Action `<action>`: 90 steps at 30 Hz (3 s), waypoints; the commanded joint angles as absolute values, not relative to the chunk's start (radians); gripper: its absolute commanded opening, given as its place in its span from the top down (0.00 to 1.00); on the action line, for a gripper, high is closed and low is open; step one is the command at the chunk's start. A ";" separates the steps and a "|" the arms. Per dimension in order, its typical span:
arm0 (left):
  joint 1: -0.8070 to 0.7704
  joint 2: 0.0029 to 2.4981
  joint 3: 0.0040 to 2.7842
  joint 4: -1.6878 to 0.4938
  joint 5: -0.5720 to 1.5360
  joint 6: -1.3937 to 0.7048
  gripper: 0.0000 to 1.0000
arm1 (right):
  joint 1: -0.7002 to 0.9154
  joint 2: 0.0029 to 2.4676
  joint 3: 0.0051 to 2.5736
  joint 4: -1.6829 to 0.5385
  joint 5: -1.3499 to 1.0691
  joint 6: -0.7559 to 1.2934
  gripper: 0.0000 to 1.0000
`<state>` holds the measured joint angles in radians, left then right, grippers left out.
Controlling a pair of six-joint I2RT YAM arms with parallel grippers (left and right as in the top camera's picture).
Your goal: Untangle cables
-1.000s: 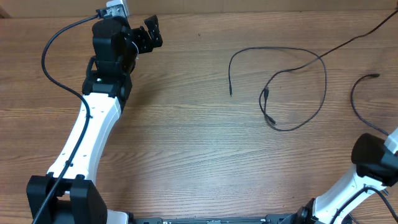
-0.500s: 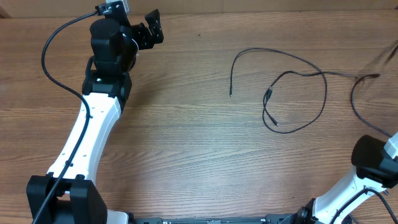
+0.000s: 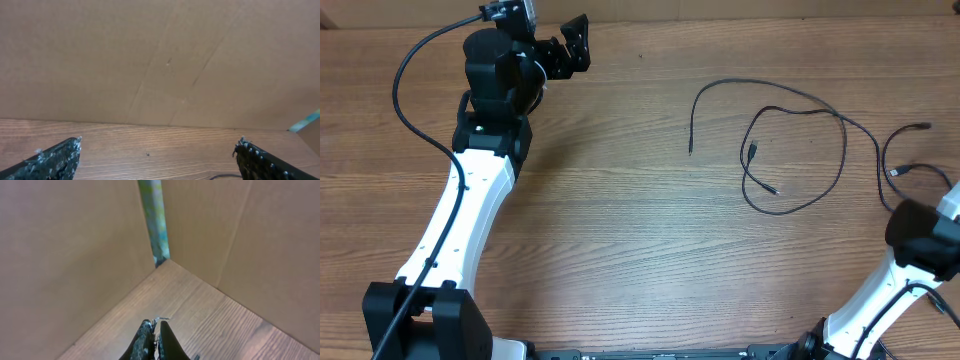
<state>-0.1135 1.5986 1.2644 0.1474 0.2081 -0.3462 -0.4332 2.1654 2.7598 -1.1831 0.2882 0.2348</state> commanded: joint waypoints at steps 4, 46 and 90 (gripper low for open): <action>-0.120 1.597 1.273 0.162 0.231 -0.363 0.00 | -0.441 2.169 2.762 -1.183 0.306 0.227 0.96; -0.125 1.597 1.273 0.162 0.237 -0.362 0.00 | -0.445 2.169 2.762 -1.541 0.267 0.276 0.00; -0.124 1.597 1.273 0.127 0.207 -0.311 0.00 | -0.737 2.160 2.186 -1.691 0.430 0.802 0.00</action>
<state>-0.1181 1.5986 1.2644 0.1299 0.2195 -0.3336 -0.7341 2.1742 2.2066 -1.6951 0.4007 0.7464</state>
